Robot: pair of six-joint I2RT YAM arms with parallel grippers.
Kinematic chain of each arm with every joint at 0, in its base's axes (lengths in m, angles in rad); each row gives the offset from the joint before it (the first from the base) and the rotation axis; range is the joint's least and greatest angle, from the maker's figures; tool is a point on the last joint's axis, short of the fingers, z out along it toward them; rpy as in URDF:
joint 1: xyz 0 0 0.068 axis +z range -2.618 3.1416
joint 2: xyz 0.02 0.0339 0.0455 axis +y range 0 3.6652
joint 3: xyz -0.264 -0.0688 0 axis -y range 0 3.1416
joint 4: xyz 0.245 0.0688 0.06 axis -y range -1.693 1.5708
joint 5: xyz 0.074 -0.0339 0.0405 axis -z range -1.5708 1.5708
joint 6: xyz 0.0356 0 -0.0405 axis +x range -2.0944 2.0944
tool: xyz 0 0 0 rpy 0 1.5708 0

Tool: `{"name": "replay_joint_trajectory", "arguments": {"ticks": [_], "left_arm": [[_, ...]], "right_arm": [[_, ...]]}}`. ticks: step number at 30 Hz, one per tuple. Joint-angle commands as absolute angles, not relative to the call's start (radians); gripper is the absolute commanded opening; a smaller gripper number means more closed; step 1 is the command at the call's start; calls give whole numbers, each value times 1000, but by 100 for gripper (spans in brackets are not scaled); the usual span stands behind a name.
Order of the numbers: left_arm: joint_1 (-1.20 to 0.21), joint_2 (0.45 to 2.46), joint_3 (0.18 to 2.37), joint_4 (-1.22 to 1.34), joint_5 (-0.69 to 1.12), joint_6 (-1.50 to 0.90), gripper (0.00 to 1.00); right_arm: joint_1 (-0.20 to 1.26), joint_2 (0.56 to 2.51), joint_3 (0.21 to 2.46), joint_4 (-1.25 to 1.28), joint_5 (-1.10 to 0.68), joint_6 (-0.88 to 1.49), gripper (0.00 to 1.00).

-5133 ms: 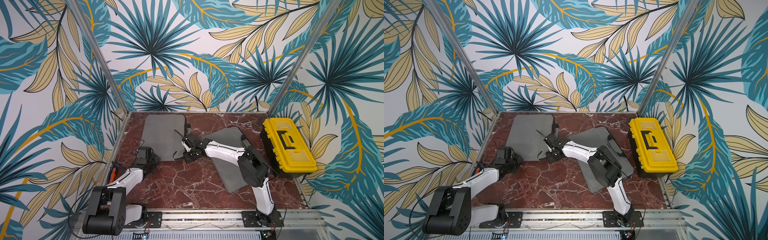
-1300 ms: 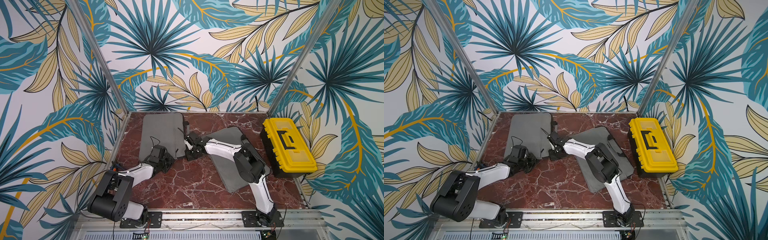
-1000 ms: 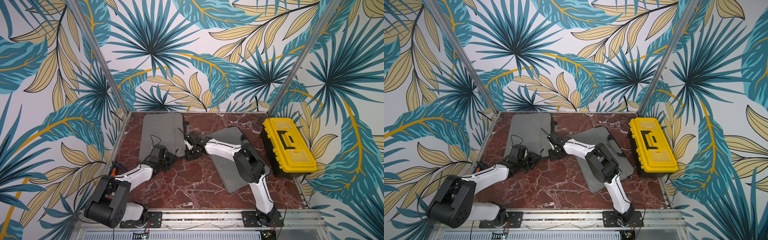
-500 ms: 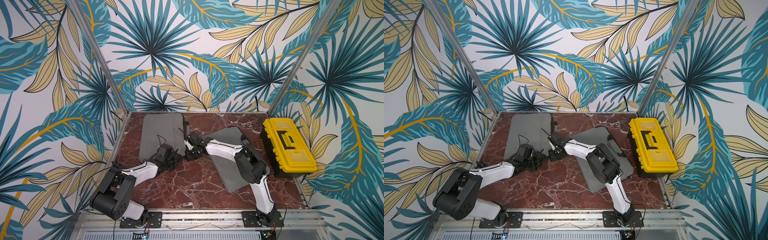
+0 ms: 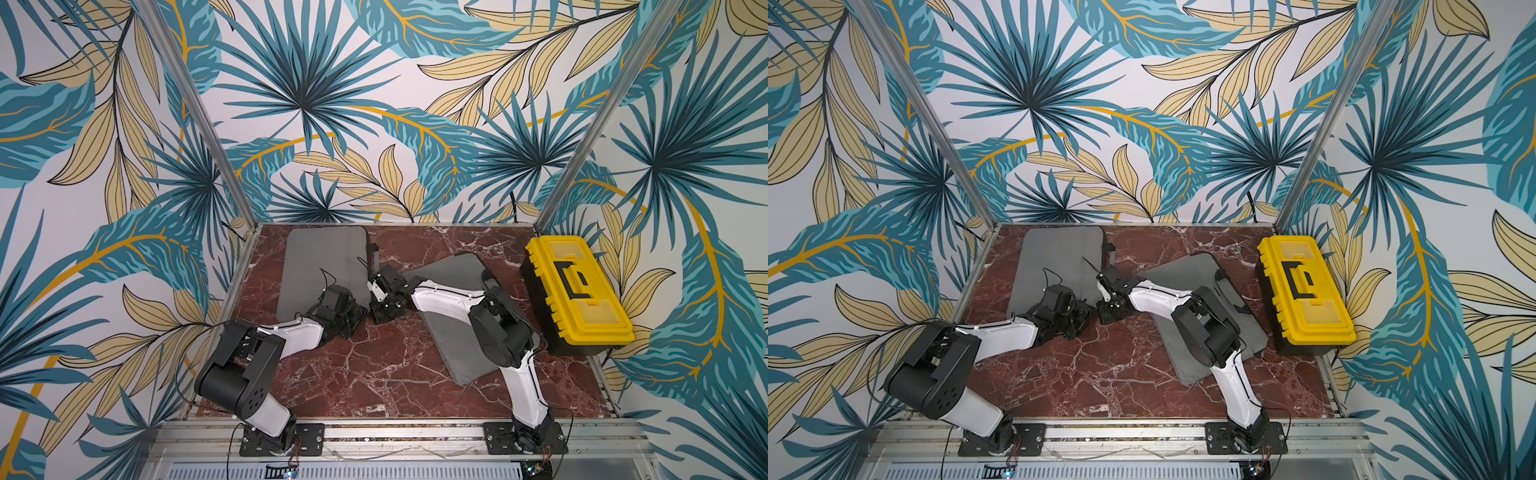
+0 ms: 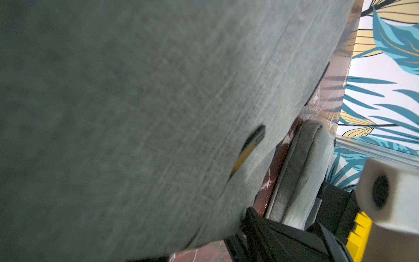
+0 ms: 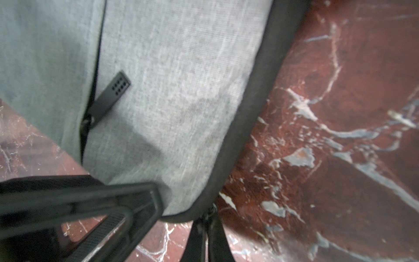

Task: Open the zippered laptop bag and take out the laptop
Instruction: Unzip the zipper on the zippered laptop bag.

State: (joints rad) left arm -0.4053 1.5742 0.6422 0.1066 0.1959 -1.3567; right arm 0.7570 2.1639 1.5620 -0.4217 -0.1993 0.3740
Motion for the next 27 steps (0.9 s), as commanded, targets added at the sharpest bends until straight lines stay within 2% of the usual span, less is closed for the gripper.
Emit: {"name": "replay_joint_trajectory", "arguments": {"ticks": [1, 7, 18, 27], "left_arm": [[-410, 1586, 680, 119, 195, -1360, 47], [-410, 1598, 674, 119, 201, -1362, 31], [-396, 1588, 633, 119, 212, -1369, 8], [-366, 1556, 586, 119, 216, -1376, 3]], "right_arm": [[761, 2127, 1536, -424, -234, 382, 0], [765, 2117, 1524, -440, -238, 373, 0], [777, 2103, 1518, -476, -253, 365, 0], [785, 2088, 1528, -510, -258, 346, 0]]}}
